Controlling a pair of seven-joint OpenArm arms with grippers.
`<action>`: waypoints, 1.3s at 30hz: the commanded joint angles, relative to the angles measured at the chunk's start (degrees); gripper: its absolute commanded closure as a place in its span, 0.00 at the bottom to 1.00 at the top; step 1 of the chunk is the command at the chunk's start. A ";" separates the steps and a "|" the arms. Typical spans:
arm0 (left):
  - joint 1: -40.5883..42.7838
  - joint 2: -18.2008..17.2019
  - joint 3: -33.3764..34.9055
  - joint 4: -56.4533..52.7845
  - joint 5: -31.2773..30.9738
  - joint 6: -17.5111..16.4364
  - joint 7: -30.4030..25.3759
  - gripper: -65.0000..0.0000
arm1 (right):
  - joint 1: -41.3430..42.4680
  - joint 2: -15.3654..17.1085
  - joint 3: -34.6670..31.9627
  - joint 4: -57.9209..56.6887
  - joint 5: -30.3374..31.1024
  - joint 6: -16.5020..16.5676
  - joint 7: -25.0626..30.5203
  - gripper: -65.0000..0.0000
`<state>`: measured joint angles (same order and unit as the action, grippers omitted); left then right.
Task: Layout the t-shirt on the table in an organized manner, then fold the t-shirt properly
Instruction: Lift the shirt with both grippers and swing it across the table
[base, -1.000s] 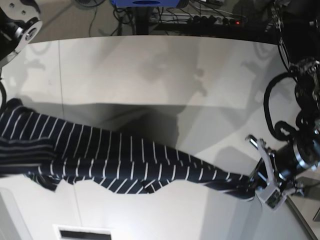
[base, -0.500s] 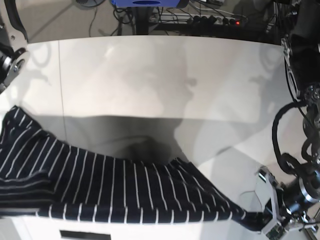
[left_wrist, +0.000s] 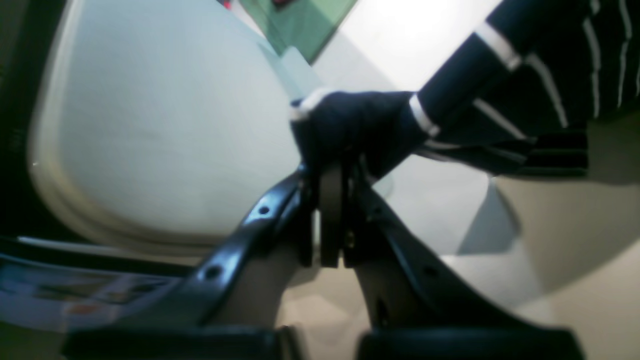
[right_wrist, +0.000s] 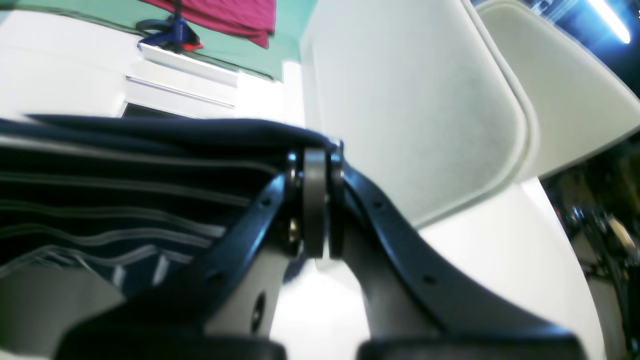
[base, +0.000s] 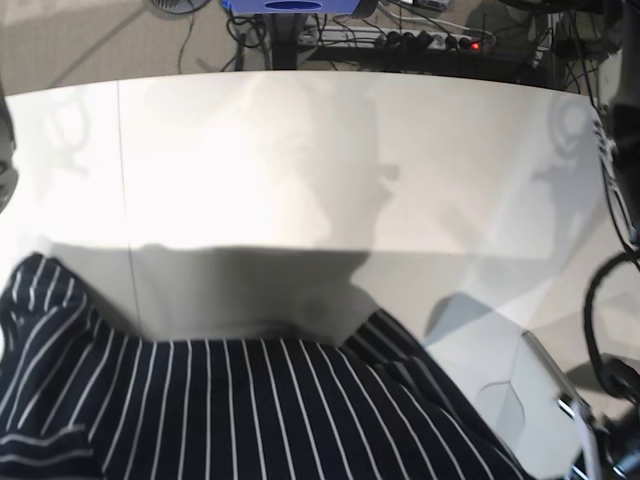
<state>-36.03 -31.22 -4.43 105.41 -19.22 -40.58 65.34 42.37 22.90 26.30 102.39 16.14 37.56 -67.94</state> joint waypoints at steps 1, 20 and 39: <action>-2.61 -1.96 -0.63 -0.22 1.86 0.58 0.11 1.00 | 3.04 1.68 -0.50 0.25 -0.62 -0.42 2.58 0.99; -19.22 -3.37 6.93 -9.45 1.95 0.58 0.02 1.00 | 15.78 2.73 -10.88 -5.29 -0.62 -2.62 5.92 0.99; -30.56 -2.93 16.69 -25.89 1.95 0.58 -6.04 1.00 | 22.38 5.28 -10.88 -23.84 -0.62 -2.88 16.91 0.99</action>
<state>-64.42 -33.32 12.78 79.22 -18.02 -40.58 60.18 62.33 27.31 15.35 78.02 15.07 35.03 -52.90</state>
